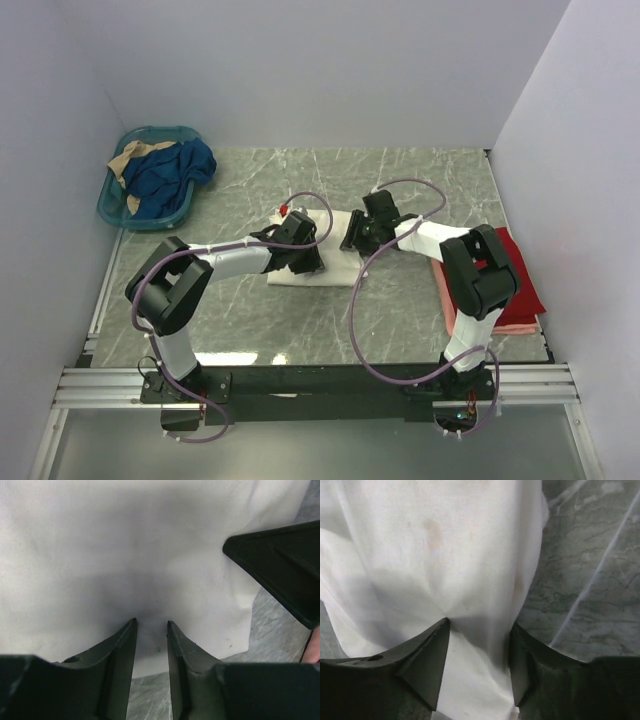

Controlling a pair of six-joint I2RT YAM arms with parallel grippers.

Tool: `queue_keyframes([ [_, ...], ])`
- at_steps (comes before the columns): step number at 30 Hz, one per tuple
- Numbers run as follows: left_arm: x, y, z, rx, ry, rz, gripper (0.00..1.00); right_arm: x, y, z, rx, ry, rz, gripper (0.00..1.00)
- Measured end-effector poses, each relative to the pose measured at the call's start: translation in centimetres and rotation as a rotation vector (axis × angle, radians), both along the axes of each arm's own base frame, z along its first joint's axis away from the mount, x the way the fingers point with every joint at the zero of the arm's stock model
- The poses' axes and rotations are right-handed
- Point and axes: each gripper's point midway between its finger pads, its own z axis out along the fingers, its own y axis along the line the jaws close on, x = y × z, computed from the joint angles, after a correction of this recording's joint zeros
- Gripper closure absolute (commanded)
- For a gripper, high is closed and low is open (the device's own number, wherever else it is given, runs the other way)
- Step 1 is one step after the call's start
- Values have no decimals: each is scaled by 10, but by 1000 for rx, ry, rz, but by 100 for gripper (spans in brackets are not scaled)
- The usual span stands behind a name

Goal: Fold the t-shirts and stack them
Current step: Neatly place the folded tshirt to the corner

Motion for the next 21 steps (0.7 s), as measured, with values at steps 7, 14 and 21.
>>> queue_keyframes([
  [7,0,0,0,0,0,-1,64,4,6,-6,-23,14,-15,81],
  [14,-1,1,1,9,6,-5,63,4,5,-6,-56,24,-33,100],
  [21,-10,11,21,24,14,-17,63,6,2,-5,-95,32,-47,100],
])
